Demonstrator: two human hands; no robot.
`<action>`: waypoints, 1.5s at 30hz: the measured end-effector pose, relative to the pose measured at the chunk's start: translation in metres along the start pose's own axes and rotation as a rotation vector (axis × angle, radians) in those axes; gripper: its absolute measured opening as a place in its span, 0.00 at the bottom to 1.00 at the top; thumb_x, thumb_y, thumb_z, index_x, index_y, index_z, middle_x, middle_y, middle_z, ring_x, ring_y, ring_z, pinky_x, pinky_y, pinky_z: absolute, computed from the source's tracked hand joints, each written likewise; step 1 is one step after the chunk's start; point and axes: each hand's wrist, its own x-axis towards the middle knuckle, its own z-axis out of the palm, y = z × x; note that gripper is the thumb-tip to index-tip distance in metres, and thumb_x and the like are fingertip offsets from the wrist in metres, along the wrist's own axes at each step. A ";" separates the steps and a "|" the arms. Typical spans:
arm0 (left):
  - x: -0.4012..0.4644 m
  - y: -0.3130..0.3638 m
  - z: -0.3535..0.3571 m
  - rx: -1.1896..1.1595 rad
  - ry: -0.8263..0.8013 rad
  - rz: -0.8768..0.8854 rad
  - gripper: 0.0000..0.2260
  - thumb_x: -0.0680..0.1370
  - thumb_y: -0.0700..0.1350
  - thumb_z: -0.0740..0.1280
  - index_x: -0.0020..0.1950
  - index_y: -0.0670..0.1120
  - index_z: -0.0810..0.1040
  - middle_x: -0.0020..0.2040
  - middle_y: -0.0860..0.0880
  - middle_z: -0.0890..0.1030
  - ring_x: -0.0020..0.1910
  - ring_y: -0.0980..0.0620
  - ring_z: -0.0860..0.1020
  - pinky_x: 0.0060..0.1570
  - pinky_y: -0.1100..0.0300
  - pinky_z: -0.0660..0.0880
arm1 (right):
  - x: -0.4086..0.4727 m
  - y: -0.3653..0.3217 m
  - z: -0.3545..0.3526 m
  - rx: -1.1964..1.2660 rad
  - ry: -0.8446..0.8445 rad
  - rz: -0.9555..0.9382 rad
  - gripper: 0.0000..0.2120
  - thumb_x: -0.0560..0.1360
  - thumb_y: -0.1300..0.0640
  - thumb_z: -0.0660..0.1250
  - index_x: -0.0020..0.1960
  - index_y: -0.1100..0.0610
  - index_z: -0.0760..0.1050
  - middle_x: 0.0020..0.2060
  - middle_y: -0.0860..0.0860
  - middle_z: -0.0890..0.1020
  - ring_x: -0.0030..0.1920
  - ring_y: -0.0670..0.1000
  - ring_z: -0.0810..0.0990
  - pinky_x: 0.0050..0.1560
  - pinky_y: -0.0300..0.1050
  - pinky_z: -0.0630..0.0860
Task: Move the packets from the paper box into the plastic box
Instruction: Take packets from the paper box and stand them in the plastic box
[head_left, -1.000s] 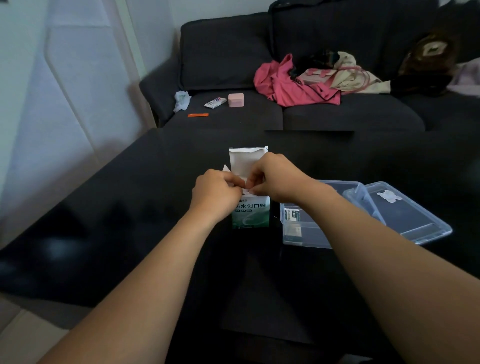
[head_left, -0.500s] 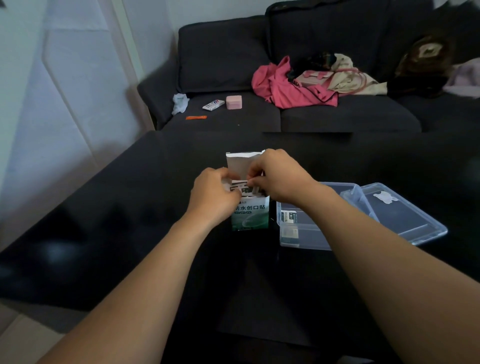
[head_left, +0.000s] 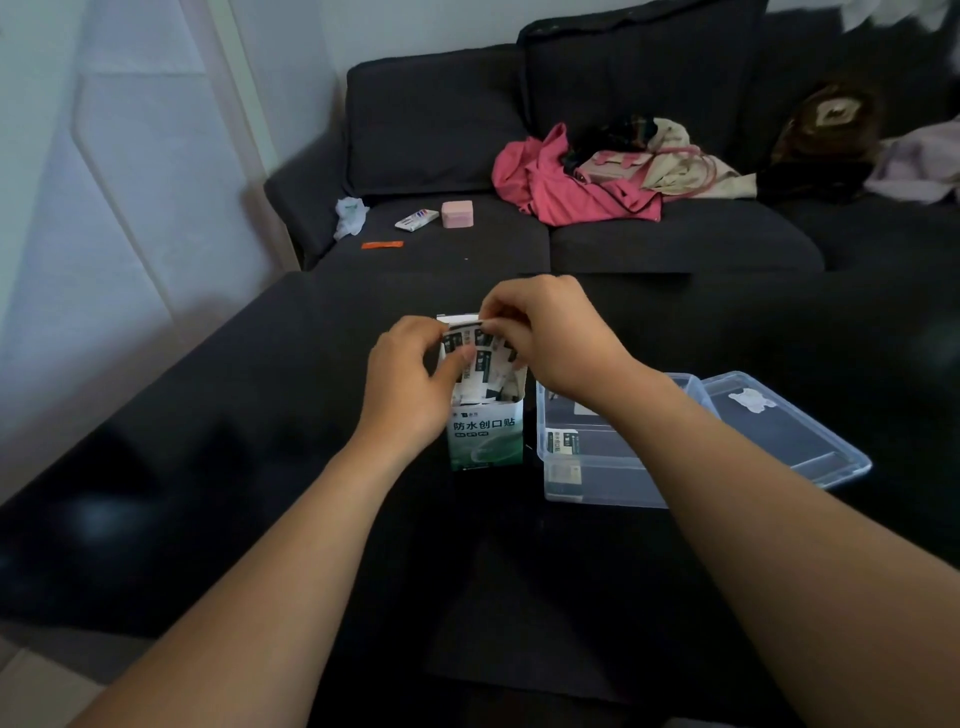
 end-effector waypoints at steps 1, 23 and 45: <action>0.000 0.001 -0.001 -0.025 0.009 0.004 0.03 0.78 0.45 0.72 0.46 0.46 0.82 0.42 0.51 0.80 0.40 0.50 0.78 0.39 0.55 0.73 | 0.001 0.000 -0.001 0.035 0.023 0.005 0.03 0.78 0.61 0.70 0.49 0.58 0.83 0.41 0.52 0.84 0.41 0.50 0.83 0.47 0.53 0.82; -0.013 0.061 0.011 -0.934 -0.017 -0.455 0.07 0.85 0.42 0.61 0.53 0.47 0.79 0.46 0.44 0.86 0.42 0.47 0.86 0.40 0.50 0.83 | -0.013 0.007 -0.055 0.680 -0.282 0.267 0.14 0.73 0.70 0.72 0.58 0.65 0.80 0.42 0.62 0.84 0.41 0.53 0.84 0.42 0.42 0.84; -0.019 0.081 0.030 -0.613 -0.352 -0.560 0.06 0.79 0.38 0.66 0.56 0.44 0.75 0.35 0.47 0.78 0.28 0.54 0.73 0.23 0.62 0.65 | -0.007 -0.013 -0.037 0.075 -0.343 0.128 0.18 0.81 0.47 0.64 0.65 0.57 0.78 0.56 0.51 0.83 0.57 0.49 0.80 0.60 0.46 0.77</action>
